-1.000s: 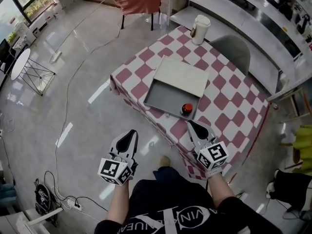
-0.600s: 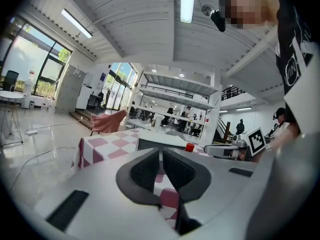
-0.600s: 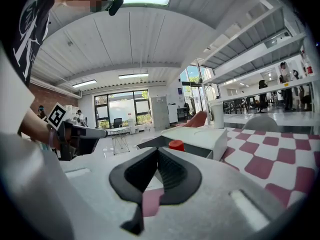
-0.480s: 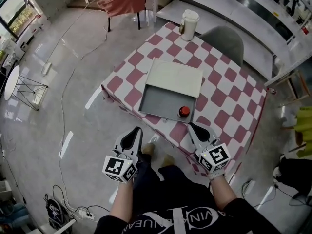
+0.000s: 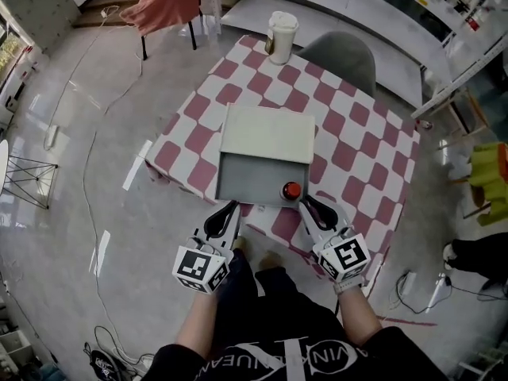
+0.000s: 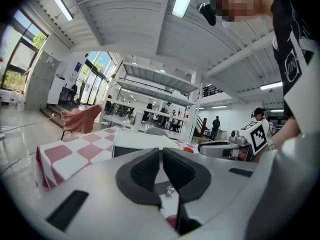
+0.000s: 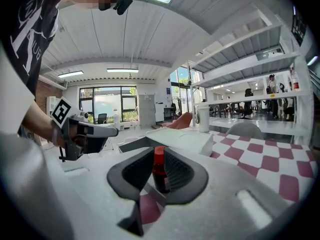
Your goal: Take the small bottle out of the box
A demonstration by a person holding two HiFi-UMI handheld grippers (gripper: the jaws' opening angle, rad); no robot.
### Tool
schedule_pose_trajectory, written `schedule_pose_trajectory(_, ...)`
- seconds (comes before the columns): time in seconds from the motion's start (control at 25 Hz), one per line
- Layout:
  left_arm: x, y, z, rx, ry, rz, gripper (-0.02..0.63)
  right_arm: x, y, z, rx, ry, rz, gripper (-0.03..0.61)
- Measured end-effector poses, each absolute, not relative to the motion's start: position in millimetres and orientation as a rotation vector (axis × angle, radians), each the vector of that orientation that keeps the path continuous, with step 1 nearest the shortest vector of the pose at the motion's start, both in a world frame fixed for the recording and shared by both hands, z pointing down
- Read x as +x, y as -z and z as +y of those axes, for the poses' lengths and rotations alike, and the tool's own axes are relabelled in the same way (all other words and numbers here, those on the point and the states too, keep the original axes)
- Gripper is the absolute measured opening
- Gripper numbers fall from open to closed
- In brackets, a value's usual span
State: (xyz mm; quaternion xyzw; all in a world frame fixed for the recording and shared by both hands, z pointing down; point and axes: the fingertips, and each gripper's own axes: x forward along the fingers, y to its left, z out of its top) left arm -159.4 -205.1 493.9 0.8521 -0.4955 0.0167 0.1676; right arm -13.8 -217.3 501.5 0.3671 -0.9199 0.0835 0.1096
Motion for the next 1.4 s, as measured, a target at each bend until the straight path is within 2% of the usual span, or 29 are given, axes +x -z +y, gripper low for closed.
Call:
schedule_pose_trajectory(0.32,-155.0,-502.3,-220.1,2.438,-0.096,-1.327,0.026,-23.9,-513.4,-228.0,1.101,-0.221,-2.64,0.144)
schedule_pose_trajectory(0.44,-154.5,-502.6,-224.3,2.452,-0.112,-1.318,0.026,-25.5,-517.4,-233.8,1.121,-0.245,-2.631,0.166)
schedule_pose_trajectory(0.68,-147.1,-509.7,-224.4,2.491,-0.176,-1.28,0.026,-32.9,-523.0,-239.0,1.093,-0.238,-2.626,0.167)
schedule_pose_trajectory(1.4,-156.4,-505.7,-227.2,2.447,-0.12,-1.306,0.026,-42.9,-529.6,-247.2,1.101,-0.173,-2.592,0.167)
